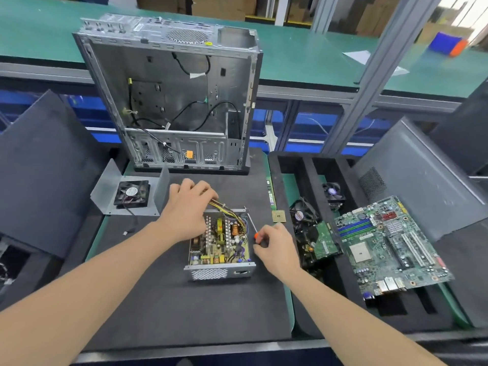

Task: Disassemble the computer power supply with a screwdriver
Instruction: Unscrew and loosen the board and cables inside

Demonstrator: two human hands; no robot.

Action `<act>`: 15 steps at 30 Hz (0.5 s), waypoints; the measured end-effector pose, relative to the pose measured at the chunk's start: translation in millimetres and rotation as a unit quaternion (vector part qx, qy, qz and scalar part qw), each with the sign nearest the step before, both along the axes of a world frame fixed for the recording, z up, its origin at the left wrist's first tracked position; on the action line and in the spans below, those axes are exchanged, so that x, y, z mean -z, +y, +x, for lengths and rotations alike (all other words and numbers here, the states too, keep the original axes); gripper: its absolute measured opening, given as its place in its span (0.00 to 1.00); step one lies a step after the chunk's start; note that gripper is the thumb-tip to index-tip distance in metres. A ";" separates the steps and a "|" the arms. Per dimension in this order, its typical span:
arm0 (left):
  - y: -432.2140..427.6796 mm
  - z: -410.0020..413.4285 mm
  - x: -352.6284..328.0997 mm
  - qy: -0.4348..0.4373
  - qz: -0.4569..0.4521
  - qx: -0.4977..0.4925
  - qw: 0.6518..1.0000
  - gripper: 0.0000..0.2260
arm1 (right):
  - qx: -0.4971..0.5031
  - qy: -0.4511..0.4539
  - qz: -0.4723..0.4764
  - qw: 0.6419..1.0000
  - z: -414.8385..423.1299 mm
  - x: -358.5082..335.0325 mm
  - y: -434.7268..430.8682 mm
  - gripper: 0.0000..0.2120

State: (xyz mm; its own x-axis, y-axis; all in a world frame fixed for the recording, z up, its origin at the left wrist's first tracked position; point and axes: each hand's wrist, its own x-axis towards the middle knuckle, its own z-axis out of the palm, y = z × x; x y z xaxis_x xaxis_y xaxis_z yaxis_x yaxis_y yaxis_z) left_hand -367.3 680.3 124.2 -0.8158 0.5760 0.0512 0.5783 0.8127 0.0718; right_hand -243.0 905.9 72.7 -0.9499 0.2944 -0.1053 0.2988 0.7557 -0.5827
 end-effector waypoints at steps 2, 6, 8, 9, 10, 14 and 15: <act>-3.0 -4.3 -2.3 0.016 -0.045 0.000 0.999 0.22 | -0.013 0.004 0.012 1.000 -4.3 -7.7 -0.7 0.04; -11.8 -13.6 -8.6 -0.053 -0.041 -0.007 0.998 0.12 | -0.036 0.073 -0.009 0.997 -15.1 -27.9 -7.6 0.05; -16.1 -13.7 -13.6 -0.074 -0.022 0.005 0.997 0.09 | -0.077 0.064 -0.022 0.995 -20.2 -40.0 -16.3 0.10; -18.0 -12.7 -16.5 -0.074 -0.013 0.014 0.997 0.08 | -0.097 0.049 -0.023 0.994 -21.7 -45.7 -22.1 0.14; -19.5 -11.4 -19.5 -0.072 -0.003 0.021 0.997 0.07 | -0.113 0.033 -0.019 0.993 -23.0 -50.7 -28.3 0.18; -22.7 -3.7 -25.0 -0.090 0.042 0.034 0.994 0.06 | -0.113 -0.030 0.006 0.993 -27.7 -59.7 -51.8 0.24; -23.9 -3.0 -24.6 -0.093 0.050 0.032 0.994 0.05 | -0.105 -0.042 0.019 0.993 -29.4 -60.6 -56.7 0.24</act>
State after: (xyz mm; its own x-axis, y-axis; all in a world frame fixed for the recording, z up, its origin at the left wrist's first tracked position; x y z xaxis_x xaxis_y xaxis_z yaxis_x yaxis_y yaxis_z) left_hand -370.3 656.5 148.8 -0.7778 0.6274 -0.0381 0.5983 0.7576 0.2611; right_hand -272.4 849.2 133.3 -0.9793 0.0955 -0.1785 0.1777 0.8276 -0.5324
